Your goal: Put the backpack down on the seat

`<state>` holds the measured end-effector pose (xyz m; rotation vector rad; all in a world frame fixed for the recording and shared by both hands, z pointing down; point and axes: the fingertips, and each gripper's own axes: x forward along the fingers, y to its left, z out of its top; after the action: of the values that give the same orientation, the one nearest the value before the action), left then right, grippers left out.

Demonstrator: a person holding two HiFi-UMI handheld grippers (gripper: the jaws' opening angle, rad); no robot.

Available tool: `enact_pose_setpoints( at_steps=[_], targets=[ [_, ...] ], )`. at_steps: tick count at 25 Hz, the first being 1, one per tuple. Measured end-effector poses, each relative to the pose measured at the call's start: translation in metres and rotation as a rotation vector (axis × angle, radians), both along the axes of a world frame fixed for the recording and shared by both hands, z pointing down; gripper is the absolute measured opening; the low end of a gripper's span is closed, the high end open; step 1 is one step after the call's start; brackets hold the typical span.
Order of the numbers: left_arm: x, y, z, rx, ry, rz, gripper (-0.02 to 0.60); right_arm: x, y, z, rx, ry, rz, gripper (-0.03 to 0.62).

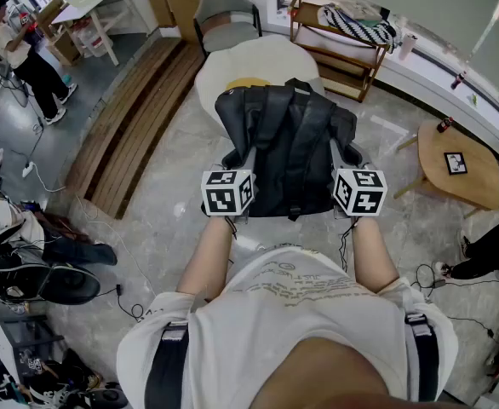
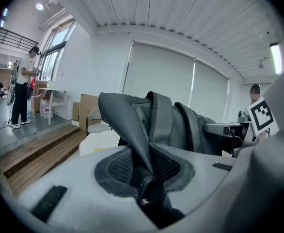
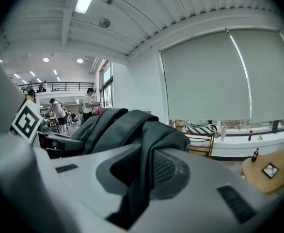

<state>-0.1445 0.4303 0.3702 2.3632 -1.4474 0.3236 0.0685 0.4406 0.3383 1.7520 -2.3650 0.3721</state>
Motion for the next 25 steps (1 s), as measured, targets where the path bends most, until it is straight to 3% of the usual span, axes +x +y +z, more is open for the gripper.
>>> enact_pose_setpoints(
  at_steps=[25],
  targets=[
    [-0.029, -0.004, 0.010, 0.004, 0.000, 0.032, 0.095, -0.031, 0.003, 0.010, -0.045, 0.006, 0.023, 0.054]
  ],
)
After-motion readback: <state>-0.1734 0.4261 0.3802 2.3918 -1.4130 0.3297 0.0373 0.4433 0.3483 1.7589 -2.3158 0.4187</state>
